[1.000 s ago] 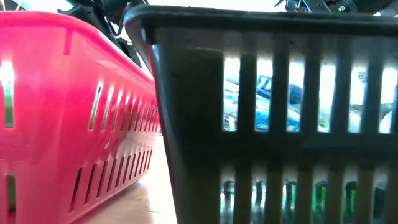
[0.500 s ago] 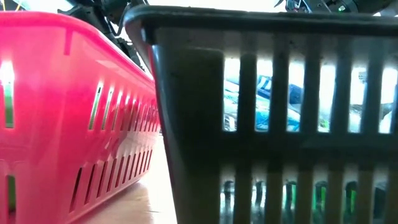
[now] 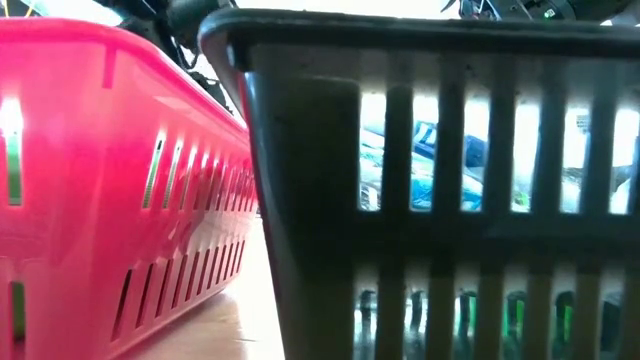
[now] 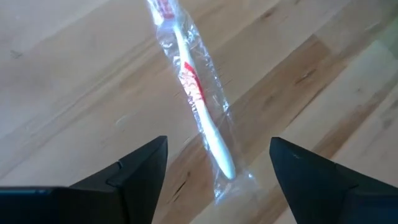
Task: Pick & Place Travel size toiletries
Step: Put the red toothbrush into the bottom black bin
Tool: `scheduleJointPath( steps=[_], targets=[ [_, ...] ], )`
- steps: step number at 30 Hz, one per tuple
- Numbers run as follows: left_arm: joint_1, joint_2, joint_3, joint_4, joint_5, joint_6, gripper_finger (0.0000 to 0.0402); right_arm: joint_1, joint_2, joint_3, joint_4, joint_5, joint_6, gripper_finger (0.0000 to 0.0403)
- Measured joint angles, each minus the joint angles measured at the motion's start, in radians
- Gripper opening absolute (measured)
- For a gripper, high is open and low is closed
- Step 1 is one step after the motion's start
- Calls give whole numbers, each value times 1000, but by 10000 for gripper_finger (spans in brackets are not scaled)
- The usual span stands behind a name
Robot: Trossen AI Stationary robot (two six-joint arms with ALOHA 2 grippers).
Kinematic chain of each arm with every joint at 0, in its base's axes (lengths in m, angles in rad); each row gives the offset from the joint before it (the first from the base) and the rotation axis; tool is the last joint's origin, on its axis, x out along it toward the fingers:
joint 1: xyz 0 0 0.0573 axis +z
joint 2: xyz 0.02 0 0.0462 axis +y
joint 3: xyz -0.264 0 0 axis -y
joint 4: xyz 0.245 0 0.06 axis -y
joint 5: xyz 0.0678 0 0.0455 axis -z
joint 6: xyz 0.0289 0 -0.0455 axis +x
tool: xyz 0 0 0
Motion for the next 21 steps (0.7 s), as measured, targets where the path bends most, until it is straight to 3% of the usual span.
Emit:
scheduleJointPath(
  steps=[21],
  targets=[
    [0,205,3,119,-46,-27,278,0,0,0,2,0,0,2]
  ],
)
